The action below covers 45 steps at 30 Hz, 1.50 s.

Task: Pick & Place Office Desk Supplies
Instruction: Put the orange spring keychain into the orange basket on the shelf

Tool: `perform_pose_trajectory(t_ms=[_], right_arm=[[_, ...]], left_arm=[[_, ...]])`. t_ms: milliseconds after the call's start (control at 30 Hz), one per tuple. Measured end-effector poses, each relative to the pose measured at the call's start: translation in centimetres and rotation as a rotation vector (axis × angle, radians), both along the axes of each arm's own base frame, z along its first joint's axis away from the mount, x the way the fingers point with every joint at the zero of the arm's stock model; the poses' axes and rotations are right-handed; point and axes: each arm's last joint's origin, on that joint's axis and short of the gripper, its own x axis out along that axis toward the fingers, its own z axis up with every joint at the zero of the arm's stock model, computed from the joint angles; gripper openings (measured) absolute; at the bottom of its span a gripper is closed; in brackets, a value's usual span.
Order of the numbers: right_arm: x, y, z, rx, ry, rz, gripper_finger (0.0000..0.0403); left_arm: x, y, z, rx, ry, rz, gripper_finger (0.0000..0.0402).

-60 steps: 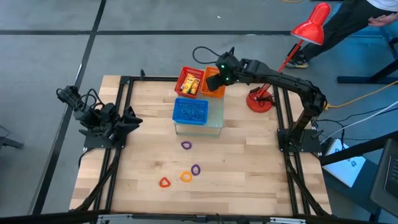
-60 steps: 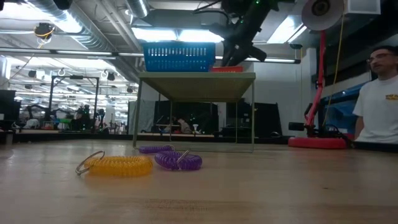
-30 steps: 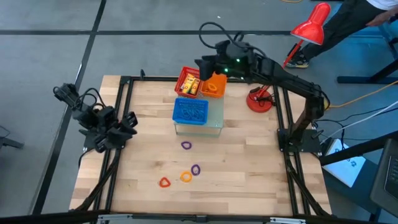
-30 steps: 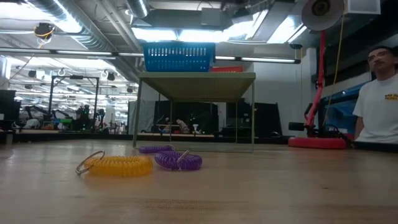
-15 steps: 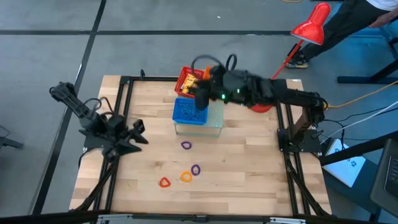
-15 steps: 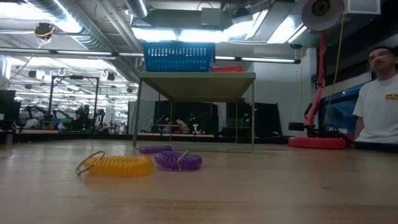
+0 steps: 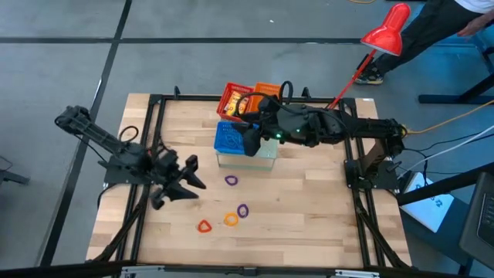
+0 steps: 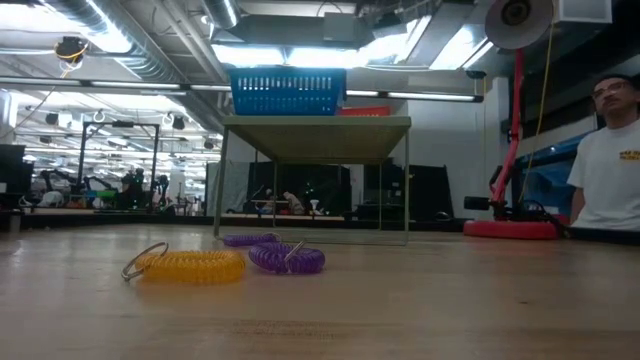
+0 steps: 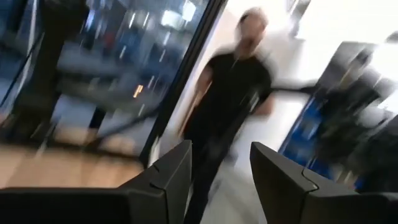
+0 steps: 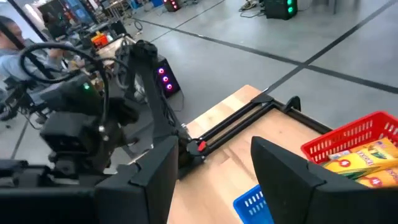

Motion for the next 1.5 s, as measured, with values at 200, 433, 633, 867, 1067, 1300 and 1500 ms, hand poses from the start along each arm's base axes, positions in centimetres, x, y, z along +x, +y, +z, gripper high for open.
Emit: perform_pose_trajectory(t_ms=[200,433,633,867,1067,1300,1500], right_arm=[[0.0,0.3,-0.2,-0.047,0.040,0.084,0.0206],[-0.2,1.2,-0.5,-0.042,0.083,0.206,0.0206],[-0.3,2.0,-0.6,-0.079,0.099,0.263,0.0206],[-0.4,2.4,-0.6,-0.100,0.107,0.339,0.0206],[-0.5,2.8,-0.6,-0.108,0.108,0.355,0.0206],[-0.5,3.0,-0.6,-0.108,0.106,0.361,0.0206],[-0.5,3.1,-0.6,-0.096,0.103,0.350,0.0206]], left_arm=[[2.2,-0.6,-0.4,0.167,0.270,-0.039,0.0161],[5.2,-3.1,-1.1,0.243,0.492,-0.075,0.0162],[6.2,-5.9,-4.4,0.338,0.746,-0.124,0.0166],[7.0,-10.0,-10.0,0.414,0.943,-0.117,0.0166],[6.5,-10.8,-14.6,0.479,1.213,-0.016,0.0164],[6.9,-10.4,-14.8,0.463,1.210,0.065,0.0162],[6.4,-10.0,-15.4,0.546,1.269,0.057,0.0160]])
